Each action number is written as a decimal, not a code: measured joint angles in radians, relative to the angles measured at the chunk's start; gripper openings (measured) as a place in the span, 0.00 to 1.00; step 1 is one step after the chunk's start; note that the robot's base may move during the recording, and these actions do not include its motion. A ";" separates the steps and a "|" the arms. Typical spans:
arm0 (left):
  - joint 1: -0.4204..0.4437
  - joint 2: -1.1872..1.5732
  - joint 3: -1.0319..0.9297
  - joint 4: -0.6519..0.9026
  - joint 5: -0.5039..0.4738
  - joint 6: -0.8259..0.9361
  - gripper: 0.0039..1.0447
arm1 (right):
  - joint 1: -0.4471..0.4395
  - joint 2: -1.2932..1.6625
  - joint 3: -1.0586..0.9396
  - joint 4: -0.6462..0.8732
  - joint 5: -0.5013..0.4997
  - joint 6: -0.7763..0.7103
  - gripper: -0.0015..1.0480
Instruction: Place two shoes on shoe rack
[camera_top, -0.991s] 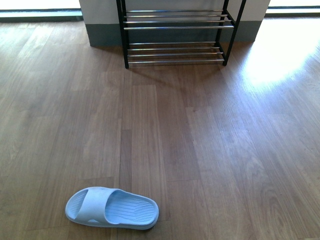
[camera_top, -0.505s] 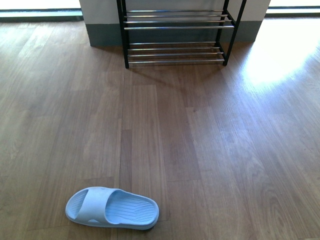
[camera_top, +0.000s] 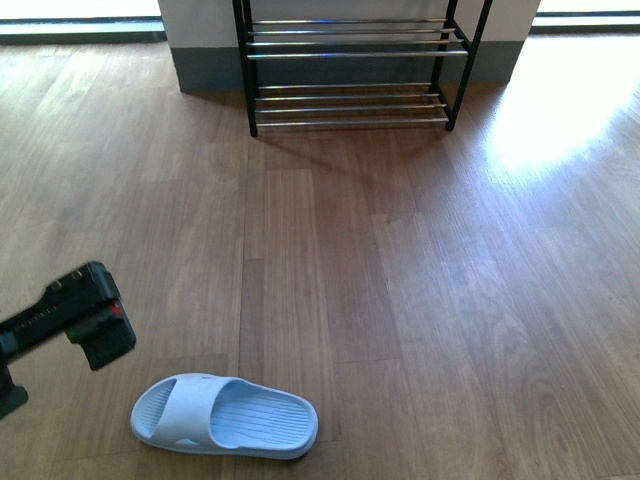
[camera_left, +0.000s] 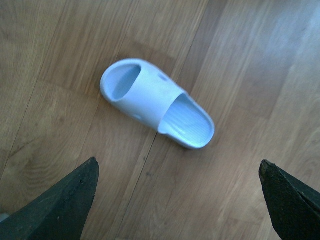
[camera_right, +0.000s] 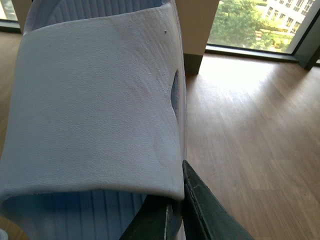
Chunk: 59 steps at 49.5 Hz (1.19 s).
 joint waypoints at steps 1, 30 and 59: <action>0.004 0.030 0.011 -0.003 0.007 -0.002 0.91 | 0.000 0.000 0.000 0.000 0.000 0.000 0.02; 0.039 0.694 0.448 -0.020 0.016 0.013 0.91 | 0.000 0.000 0.000 0.000 0.000 0.000 0.02; -0.032 0.887 0.619 -0.060 0.113 -0.179 0.91 | 0.000 0.000 0.000 0.000 0.000 0.000 0.02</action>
